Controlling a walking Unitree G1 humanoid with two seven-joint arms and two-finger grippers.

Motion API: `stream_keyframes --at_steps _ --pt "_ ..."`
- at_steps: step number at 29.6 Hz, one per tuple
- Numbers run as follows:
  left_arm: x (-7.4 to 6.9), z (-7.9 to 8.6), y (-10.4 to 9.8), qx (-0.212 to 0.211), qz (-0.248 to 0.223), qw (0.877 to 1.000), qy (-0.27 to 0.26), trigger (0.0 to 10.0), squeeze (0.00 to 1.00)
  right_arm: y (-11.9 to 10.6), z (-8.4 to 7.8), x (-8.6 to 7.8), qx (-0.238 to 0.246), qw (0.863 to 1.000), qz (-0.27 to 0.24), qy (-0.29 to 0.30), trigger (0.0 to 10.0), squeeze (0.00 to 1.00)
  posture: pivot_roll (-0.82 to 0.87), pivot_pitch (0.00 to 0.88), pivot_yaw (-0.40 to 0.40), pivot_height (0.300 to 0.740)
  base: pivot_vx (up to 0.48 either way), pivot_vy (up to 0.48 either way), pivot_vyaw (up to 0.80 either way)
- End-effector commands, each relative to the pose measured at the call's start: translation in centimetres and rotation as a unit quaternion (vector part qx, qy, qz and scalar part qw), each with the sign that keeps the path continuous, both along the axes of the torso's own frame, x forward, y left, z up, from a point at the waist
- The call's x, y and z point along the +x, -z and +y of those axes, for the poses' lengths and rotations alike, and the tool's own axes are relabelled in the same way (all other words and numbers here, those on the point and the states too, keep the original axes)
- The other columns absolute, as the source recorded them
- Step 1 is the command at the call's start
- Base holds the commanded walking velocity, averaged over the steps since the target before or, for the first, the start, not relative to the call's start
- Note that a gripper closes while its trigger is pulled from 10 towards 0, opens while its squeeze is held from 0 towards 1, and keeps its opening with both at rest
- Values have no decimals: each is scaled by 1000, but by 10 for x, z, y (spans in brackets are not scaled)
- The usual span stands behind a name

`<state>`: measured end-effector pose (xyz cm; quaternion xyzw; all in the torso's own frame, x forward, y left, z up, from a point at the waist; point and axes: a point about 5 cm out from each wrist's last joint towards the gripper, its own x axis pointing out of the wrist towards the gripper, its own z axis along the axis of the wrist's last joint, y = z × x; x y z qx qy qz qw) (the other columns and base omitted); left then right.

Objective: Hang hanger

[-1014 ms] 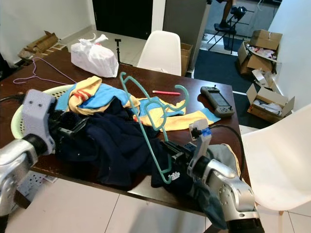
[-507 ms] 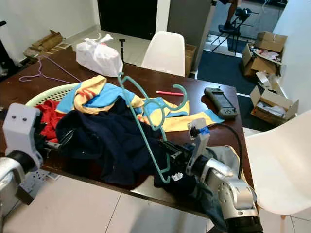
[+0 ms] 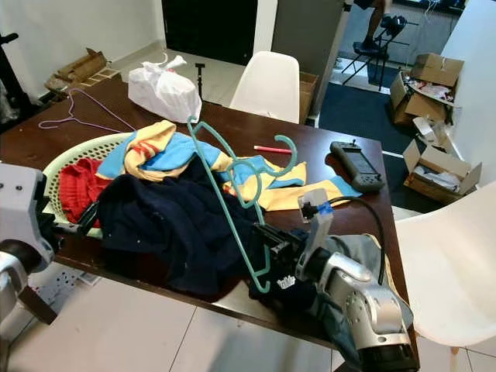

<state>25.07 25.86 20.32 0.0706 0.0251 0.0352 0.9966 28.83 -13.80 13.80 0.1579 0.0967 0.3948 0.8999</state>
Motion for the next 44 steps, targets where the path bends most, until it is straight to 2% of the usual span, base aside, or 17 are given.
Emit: stream_keyframes --at_steps 1,9,13,19,22,36,37,38,44 --pt "2 -2 2 -5 0 1000 6 10000 0 2 -1 0 0 1000 2 3 10000 0 110 39 -124 740 0 0 0" --pt "23 -1 -2 -5 -11 1000 13 10000 0 1 -5 -2 -3 1000 0 12 10000 0 86 41 -115 740 0 0 0" --pt "24 0 -2 -5 -12 1000 13 10000 0 1 -5 -2 -3 1000 0 12 10000 0 86 41 -115 740 0 0 0" --pt "40 -5 0 -15 -7 999 46 10000 0 -1 -7 -2 -6 1000 -1 16 10000 0 71 43 -118 740 0 0 0" --pt "48 -14 6 -12 6 997 75 10000 0 -1 -9 -3 -8 1000 -2 18 10000 0 64 45 -116 740 0 0 0" --pt "47 -29 19 -23 35 993 109 10000 0 -1 -10 -3 -9 1000 -2 23 10000 0 58 48 -113 740 0 0 0" --pt "47 -28 21 -24 38 993 105 4745 0 -1 -10 -3 -9 1000 -2 23 10000 0 58 47 -113 740 0 0 0" --pt "47 -26 23 -26 40 994 100 0 0 -1 -10 -3 -9 1000 -2 23 10000 0 58 47 -113 740 0 0 0" --pt "49 -20 28 -18 52 994 98 0 0 -2 -11 -2 -9 1000 -4 26 10000 0 59 41 -110 740 0 0 0"
